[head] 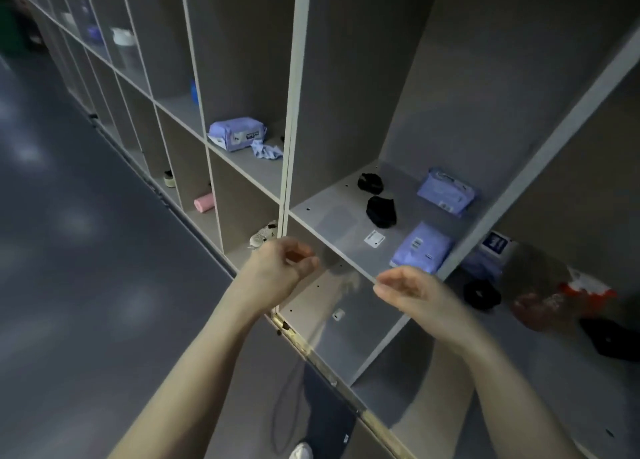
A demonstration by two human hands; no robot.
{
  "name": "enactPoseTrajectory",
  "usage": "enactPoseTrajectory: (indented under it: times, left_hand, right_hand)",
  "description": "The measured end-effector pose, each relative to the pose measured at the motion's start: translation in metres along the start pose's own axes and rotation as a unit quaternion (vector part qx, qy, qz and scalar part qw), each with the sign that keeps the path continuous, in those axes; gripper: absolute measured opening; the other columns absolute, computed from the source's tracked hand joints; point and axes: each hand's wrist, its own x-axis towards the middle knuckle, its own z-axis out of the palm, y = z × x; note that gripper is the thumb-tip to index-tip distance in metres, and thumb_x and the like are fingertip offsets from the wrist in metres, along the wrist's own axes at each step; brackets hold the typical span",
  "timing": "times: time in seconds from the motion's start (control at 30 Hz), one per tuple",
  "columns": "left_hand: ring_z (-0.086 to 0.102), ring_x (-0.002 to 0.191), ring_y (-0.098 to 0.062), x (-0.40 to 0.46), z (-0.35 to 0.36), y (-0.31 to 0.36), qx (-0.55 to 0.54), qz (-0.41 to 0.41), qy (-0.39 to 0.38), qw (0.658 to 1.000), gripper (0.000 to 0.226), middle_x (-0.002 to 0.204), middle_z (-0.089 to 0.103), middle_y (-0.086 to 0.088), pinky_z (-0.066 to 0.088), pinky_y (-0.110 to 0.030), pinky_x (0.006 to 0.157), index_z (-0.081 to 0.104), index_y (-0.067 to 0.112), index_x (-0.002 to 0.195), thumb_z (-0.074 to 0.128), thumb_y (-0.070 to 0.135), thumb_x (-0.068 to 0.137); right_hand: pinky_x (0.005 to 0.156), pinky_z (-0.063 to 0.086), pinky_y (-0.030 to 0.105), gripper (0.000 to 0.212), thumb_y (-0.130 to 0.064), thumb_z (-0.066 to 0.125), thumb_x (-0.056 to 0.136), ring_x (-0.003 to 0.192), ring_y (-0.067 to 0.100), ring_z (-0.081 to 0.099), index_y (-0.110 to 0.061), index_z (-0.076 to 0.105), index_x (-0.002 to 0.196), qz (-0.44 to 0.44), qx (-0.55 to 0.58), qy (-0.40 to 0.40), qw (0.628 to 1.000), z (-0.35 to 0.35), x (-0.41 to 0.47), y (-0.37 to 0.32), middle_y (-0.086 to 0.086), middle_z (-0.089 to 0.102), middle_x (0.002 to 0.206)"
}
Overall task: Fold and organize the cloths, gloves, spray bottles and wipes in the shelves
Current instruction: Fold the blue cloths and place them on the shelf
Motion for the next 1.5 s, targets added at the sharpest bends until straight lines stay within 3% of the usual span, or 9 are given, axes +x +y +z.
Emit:
enactPoseTrajectory:
  times: [0.4,0.5,0.63,0.8,0.93,1.1,1.3,1.4,1.5]
  left_hand:
    - [0.065,0.081,-0.015,0.103,-0.083,-0.032,-0.001,-0.03,0.086,0.996,0.009,0.083,0.07,0.004,0.05,-0.031,0.071,0.069,0.024,0.092,0.066,0.031,0.087]
    - [0.063,0.078,-0.014,0.13,-0.112,-0.047,-0.003,-0.049,0.107,0.993,0.01,0.082,0.07,0.003,0.05,-0.033,0.073,0.069,0.022,0.093,0.068,0.028,0.086]
    - [0.063,0.076,-0.014,0.18,-0.155,-0.071,-0.026,-0.058,0.117,0.991,0.011,0.082,0.07,0.003,0.05,-0.032,0.072,0.069,0.024,0.093,0.071,0.028,0.083]
    - [0.059,0.071,-0.009,0.251,-0.218,-0.101,-0.029,-0.046,0.095,0.994,0.012,0.085,0.069,0.004,0.046,-0.027,0.07,0.068,0.023,0.094,0.07,0.026,0.083]
    - [0.062,0.074,-0.008,0.305,-0.267,-0.112,0.002,-0.031,0.054,0.998,0.008,0.086,0.069,0.007,0.044,-0.024,0.069,0.066,0.027,0.09,0.069,0.027,0.082]
    - [0.059,0.073,-0.005,0.381,-0.303,-0.12,0.06,0.02,0.016,0.998,0.009,0.089,0.067,0.005,0.044,-0.023,0.07,0.066,0.021,0.091,0.069,0.024,0.082]
    - [0.043,0.132,-0.017,0.476,-0.292,-0.142,0.246,0.061,-0.055,0.966,0.067,0.145,0.041,0.007,0.04,-0.036,0.102,0.046,0.033,0.138,0.064,0.049,0.076]
    - [0.03,0.142,-0.014,0.523,-0.279,-0.154,0.163,0.042,-0.129,0.977,0.093,0.154,0.029,0.008,0.032,-0.031,0.11,0.038,0.035,0.143,0.058,0.065,0.057]
    - [0.033,0.136,-0.007,0.567,-0.267,-0.157,0.052,-0.02,-0.186,0.981,0.076,0.152,0.022,0.014,0.034,-0.011,0.1,0.036,0.031,0.145,0.073,0.04,0.079]
  right_hand:
    - [0.089,0.047,0.023,0.009,-0.038,0.07,0.082,0.094,0.002,0.065,-0.037,0.068,0.091,-0.073,-0.034,-0.092,0.992,0.045,0.157,-0.058,-0.009,0.07,0.097]
    - [0.085,0.045,0.019,0.028,-0.039,0.066,0.085,0.1,0.004,0.062,-0.048,0.058,0.11,-0.08,-0.054,-0.105,0.99,0.066,0.191,-0.078,-0.014,0.063,0.107]
    - [0.074,0.04,0.011,0.065,-0.037,0.063,0.088,0.097,-0.002,0.058,-0.063,0.025,0.134,-0.087,-0.079,-0.112,0.987,0.101,0.246,-0.106,-0.02,0.045,0.122]
    - [0.071,0.046,0.012,0.065,-0.039,0.065,0.086,0.095,0.0,0.058,-0.058,0.027,0.135,-0.058,-0.057,-0.096,0.992,0.158,0.336,-0.133,-0.013,0.045,0.126]
    - [0.095,0.046,0.031,0.061,-0.04,0.065,0.087,0.11,0.009,0.053,-0.042,0.035,0.141,0.009,-0.045,-0.08,0.996,0.209,0.406,-0.147,-0.006,0.043,0.132]
    - [0.109,0.032,0.031,0.051,-0.035,0.064,0.089,0.135,0.018,0.033,-0.031,0.046,0.136,0.043,-0.124,-0.029,0.991,0.244,0.488,-0.145,0.001,0.034,0.14]
    - [0.118,0.017,0.036,0.065,-0.042,0.064,0.086,0.147,0.027,0.002,-0.04,0.033,0.144,0.087,-0.258,-0.052,0.961,0.236,0.551,-0.131,0.002,0.001,0.159]
    - [0.12,0.007,0.037,0.061,-0.045,0.063,0.086,0.147,0.026,-0.008,-0.043,0.036,0.141,0.084,-0.289,-0.077,0.95,0.226,0.58,-0.128,0.001,-0.007,0.16]
    - [0.12,0.005,0.039,0.053,-0.046,0.063,0.086,0.148,0.024,-0.005,-0.042,0.045,0.136,0.075,-0.3,-0.07,0.948,0.226,0.606,-0.123,0.002,-0.003,0.161]
